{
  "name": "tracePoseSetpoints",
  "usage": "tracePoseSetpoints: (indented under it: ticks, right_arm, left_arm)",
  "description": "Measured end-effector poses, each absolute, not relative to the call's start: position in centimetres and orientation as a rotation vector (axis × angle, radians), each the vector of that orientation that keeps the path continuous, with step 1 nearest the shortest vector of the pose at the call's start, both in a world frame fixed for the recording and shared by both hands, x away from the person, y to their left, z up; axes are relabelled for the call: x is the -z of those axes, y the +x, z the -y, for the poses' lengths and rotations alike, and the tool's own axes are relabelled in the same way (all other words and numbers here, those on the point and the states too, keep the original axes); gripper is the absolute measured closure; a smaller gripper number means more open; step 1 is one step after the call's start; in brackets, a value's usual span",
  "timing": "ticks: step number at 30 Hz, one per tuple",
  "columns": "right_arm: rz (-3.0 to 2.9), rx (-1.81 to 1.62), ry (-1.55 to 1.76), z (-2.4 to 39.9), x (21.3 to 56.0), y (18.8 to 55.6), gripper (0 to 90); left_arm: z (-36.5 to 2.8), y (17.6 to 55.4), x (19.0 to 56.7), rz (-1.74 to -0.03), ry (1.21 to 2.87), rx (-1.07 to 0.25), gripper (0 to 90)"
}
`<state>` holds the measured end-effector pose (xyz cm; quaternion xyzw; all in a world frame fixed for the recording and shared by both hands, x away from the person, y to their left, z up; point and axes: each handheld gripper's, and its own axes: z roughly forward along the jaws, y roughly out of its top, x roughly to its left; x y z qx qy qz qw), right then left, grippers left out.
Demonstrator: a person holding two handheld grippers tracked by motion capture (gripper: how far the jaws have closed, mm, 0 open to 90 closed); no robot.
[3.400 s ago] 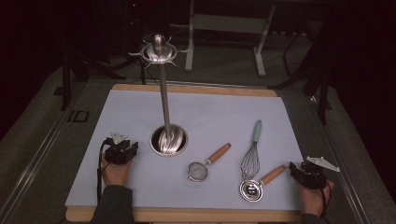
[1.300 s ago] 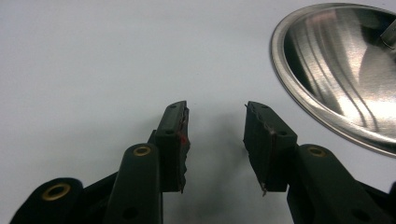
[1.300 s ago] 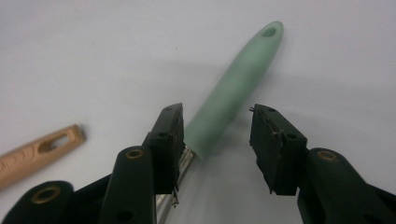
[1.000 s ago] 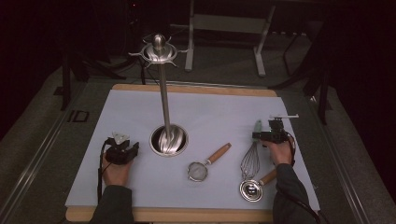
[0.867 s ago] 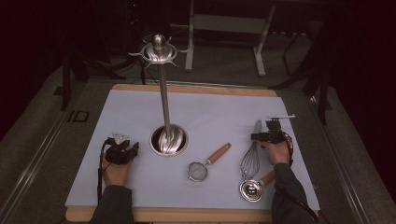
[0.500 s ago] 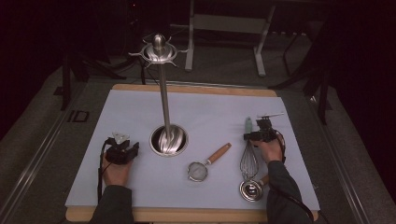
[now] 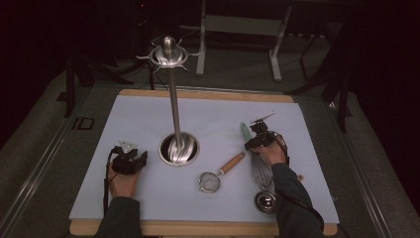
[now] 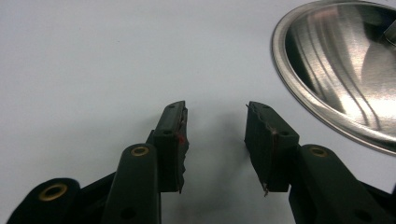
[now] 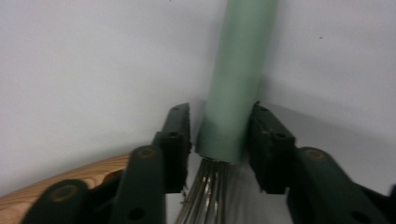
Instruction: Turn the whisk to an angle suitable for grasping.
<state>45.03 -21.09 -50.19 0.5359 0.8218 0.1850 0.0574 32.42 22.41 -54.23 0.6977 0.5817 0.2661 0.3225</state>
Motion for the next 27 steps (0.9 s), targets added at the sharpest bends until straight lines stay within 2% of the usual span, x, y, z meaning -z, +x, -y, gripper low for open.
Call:
tracePoseSetpoints:
  ticks: [8,27]
  right_arm:
    - [-2.493,-0.572,1.633,20.7,49.8,45.1,68.3]
    - [-2.425,-0.804,1.498,19.4,45.7,43.6,69.2]
  left_arm:
    - [-22.4,32.4,54.2,-1.529,1.829,-0.696,58.8]
    - [-22.4,32.4,54.2,-1.528,1.832,-0.698,58.8]
